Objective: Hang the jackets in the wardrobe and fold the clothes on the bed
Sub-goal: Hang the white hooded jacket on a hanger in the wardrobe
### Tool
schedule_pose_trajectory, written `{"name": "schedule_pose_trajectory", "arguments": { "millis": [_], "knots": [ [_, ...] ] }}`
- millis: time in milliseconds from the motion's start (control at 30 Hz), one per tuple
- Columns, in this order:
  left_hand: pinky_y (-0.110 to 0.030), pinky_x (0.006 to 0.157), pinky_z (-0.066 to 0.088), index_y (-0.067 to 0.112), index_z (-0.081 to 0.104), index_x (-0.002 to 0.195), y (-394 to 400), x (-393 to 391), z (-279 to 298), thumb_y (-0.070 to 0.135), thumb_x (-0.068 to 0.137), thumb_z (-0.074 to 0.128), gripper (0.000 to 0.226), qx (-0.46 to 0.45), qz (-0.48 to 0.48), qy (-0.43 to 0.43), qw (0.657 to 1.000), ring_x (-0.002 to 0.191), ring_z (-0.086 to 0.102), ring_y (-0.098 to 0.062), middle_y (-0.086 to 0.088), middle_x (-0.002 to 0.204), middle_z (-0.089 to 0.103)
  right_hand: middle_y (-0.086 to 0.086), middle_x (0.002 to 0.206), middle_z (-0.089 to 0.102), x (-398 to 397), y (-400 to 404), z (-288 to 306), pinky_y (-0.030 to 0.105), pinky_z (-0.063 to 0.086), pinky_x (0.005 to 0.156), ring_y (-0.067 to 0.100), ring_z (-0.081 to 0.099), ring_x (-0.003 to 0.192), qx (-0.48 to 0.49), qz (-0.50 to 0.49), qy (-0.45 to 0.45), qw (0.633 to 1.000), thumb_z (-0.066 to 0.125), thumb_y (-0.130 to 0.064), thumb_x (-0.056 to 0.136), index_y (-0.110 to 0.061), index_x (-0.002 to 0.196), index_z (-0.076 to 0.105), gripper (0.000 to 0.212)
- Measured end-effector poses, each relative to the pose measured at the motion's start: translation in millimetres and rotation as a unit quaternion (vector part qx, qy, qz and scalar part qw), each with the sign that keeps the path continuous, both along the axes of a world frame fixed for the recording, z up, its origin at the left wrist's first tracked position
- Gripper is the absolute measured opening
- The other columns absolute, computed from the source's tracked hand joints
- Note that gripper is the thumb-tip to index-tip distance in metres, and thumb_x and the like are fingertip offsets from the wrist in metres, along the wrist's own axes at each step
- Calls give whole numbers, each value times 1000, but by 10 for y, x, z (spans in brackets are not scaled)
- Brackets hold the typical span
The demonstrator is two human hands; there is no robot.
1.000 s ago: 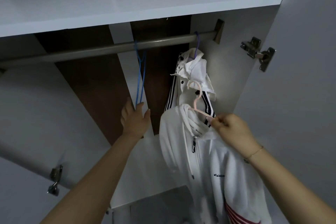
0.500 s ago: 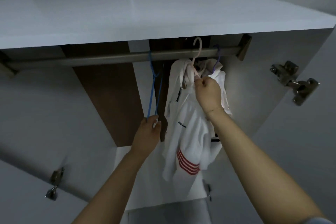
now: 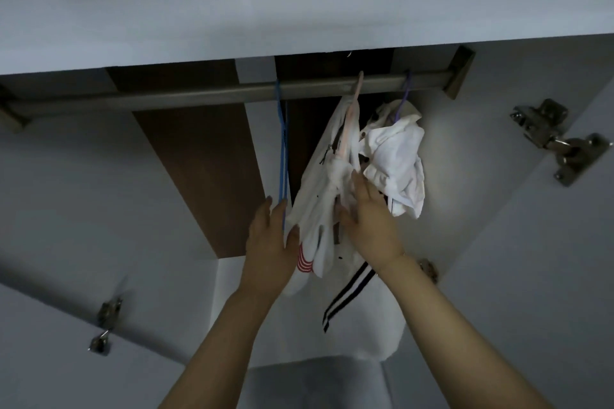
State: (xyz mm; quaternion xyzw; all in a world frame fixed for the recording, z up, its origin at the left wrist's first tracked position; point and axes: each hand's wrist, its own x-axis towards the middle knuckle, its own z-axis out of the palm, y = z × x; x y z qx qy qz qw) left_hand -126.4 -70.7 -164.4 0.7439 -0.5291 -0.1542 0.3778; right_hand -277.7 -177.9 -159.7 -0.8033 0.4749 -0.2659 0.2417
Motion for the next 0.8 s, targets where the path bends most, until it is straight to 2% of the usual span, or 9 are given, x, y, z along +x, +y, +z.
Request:
{"name": "schedule_pose_trajectory", "arguments": {
  "millis": [67,167,233,367,433,500,633,800],
  "knots": [
    [-52,114,28,11,32,150,155,-47,1,13,98,55,57,-18,6,-76,997,141,31,-33,-19,155,27,10,158,24,-100,257,-26,29,20,119,24,20,147,-20,-2,8,1000,56,-25,97,-10,153,22,67],
    [-58,113,29,12,37,149,399,-111,22,19,96,57,57,-21,-15,-187,982,142,31,-36,-18,156,29,10,157,27,-227,647,4,38,27,117,24,25,145,-75,-23,72,994,55,-35,97,-12,153,25,67],
    [-55,117,22,16,34,151,554,-105,33,25,98,55,57,-26,-47,-236,970,145,27,-34,-16,158,27,10,158,25,-300,915,55,40,25,118,24,24,146,-86,-48,113,989,49,-42,98,-12,153,23,69],
    [-48,120,3,30,3,156,917,-22,12,47,100,39,69,22,-102,-295,950,152,-1,-23,-4,165,-3,6,162,13,-476,1562,108,41,14,121,23,11,150,-74,-108,170,977,37,-56,97,-17,156,13,75],
    [-49,120,1,34,-3,155,1176,-41,-34,56,97,36,74,29,-145,-302,942,151,-7,-21,-1,164,-11,3,163,6,-587,1954,84,43,10,122,21,5,151,-67,-124,195,971,32,-62,94,-21,156,9,77],
    [-51,119,-1,35,-2,155,1464,-123,-77,62,95,31,73,19,-198,-291,936,151,-8,-20,1,164,-11,0,163,3,-720,2378,18,42,6,123,19,1,151,-60,-146,218,963,23,-65,92,-24,156,6,78],
    [-53,120,-3,36,-10,154,1979,-392,-230,60,97,15,68,23,-283,-277,918,149,-17,-17,4,163,-17,-4,163,-6,-1038,3230,-143,38,-2,123,14,-7,150,-20,-226,247,942,16,-64,96,-27,155,-2,73],
    [-51,120,-11,38,-19,151,2507,-802,-353,62,93,7,68,37,-383,-264,884,145,-29,-13,6,160,-28,-6,162,-10,-1405,4188,-278,38,-4,122,11,-13,149,31,-311,265,912,15,-63,97,-28,155,-6,71]
  ]
}}
